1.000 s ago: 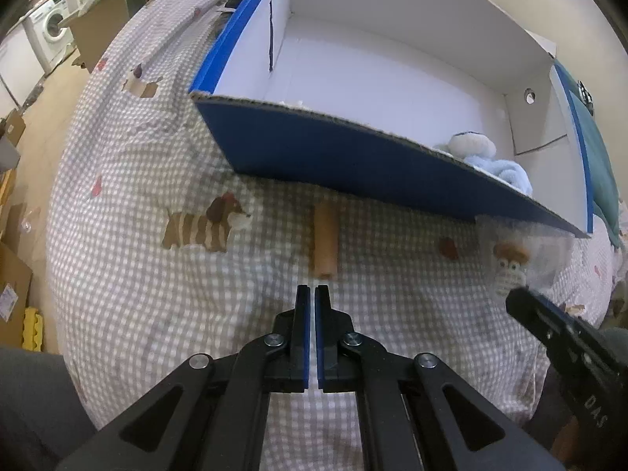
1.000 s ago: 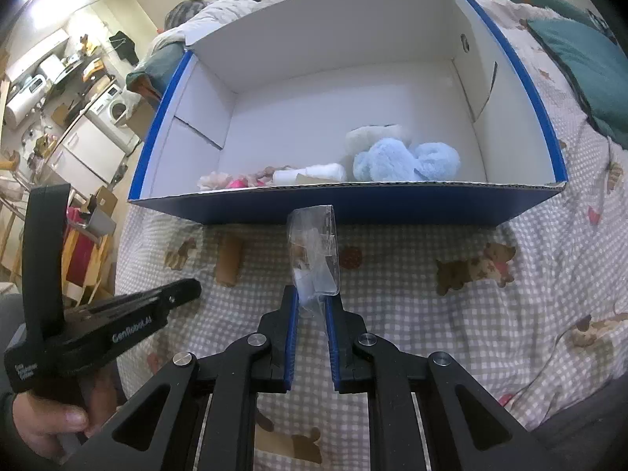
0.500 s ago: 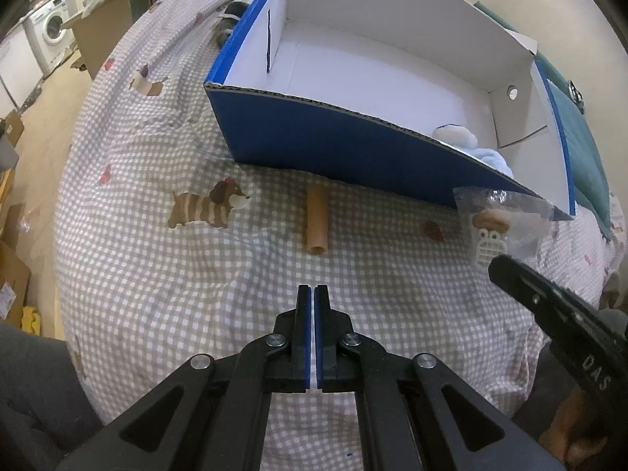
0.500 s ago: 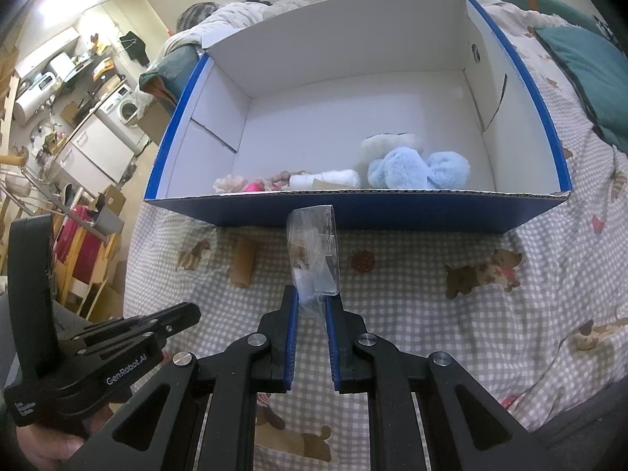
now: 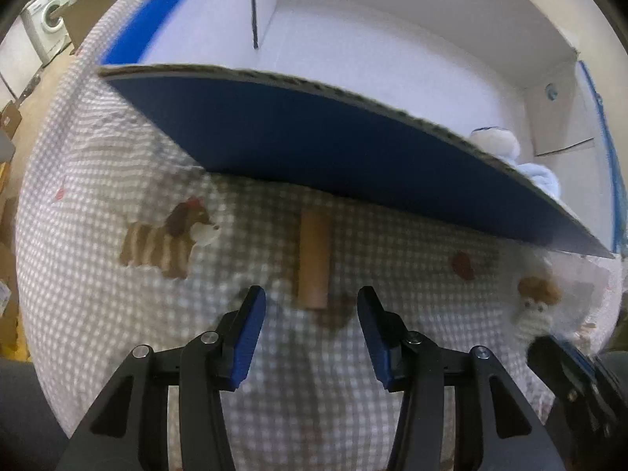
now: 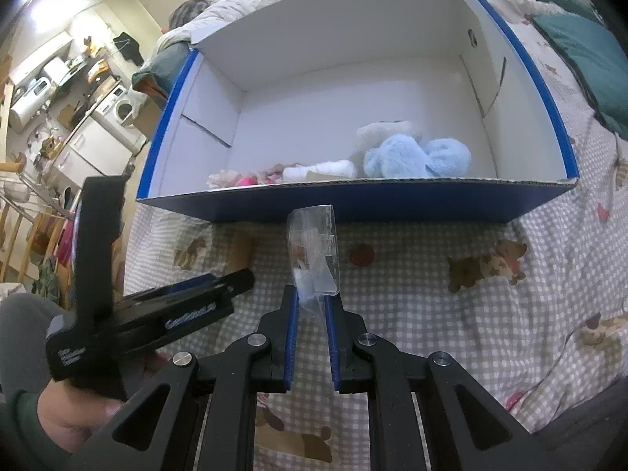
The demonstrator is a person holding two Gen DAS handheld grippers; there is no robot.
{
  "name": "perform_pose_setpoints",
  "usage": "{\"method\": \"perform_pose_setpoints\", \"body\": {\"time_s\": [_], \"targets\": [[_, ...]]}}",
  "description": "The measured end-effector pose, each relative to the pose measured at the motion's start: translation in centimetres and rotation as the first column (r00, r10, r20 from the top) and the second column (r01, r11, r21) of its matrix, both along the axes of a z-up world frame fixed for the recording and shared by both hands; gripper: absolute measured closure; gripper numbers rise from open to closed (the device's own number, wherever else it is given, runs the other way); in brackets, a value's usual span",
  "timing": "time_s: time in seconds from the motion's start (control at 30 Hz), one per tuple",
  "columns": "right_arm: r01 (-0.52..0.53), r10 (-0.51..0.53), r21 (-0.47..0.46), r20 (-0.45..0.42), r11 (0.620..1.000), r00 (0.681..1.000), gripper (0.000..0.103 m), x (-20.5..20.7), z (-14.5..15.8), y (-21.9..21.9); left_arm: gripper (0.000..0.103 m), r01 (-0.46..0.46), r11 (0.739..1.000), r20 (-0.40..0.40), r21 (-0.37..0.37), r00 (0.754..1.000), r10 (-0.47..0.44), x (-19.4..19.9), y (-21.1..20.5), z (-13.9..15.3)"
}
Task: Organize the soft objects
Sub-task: 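Close the left gripper on the brown wooden cylinder and lift it, then carry the brown cylinder and clear bag over the box with both grippers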
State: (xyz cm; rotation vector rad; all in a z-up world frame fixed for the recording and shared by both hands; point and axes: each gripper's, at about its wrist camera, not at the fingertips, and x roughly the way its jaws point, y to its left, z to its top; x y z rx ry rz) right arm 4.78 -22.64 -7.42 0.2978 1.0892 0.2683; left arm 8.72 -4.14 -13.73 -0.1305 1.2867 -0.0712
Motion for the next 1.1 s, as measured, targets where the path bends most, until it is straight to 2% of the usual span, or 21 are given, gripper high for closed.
{"method": "perform_pose_setpoints", "body": {"time_s": [0.13,0.17,0.27,0.33,0.47,0.57,0.7,0.97,1.1], "targets": [[0.006,-0.006,-0.003,-0.011,1.0,1.0,0.088,0.3,-0.3,-0.1,0.059,0.018,0.999,0.015,0.033,1.0,-0.019,1.0,-0.7,-0.5],[0.005,-0.006,-0.006,-0.014,1.0,1.0,0.088,0.4,-0.4,0.0,0.065,0.023,0.999,0.02,0.046,0.999,-0.024,1.2,-0.9,-0.6],[0.004,-0.004,-0.017,-0.02,1.0,1.0,0.088,0.5,-0.6,0.2,0.094,0.036,0.997,0.033,0.068,0.999,-0.038,1.5,-1.2,-0.6],[0.004,-0.004,-0.022,-0.019,1.0,1.0,0.088,0.6,-0.6,0.4,0.097,0.031,0.998,0.03,0.048,0.999,-0.033,1.7,-1.1,-0.5],[0.004,-0.004,-0.025,-0.017,1.0,1.0,0.088,0.8,-0.6,0.7,0.098,0.032,0.998,0.038,0.052,0.999,-0.034,1.2,-0.5,0.1],[-0.002,0.001,-0.027,-0.012,1.0,1.0,0.088,0.7,-0.6,0.8,0.098,0.0,1.0,0.033,0.031,0.999,-0.001,0.2,0.2,0.6],[-0.006,0.006,-0.025,-0.003,1.0,1.0,0.088,0.5,-0.4,0.9,0.098,-0.017,0.999,0.051,0.042,0.999,0.014,-0.9,0.7,1.7],[-0.024,0.023,0.007,0.043,1.0,0.999,0.088,0.1,0.6,0.9,0.098,-0.033,0.999,0.156,0.018,0.987,0.029,-3.3,1.1,6.1],[-0.031,0.025,0.052,0.099,0.998,0.995,0.088,-0.3,1.8,0.5,0.098,-0.04,0.999,0.222,-0.016,0.974,0.042,-4.2,2.5,8.7]]}}
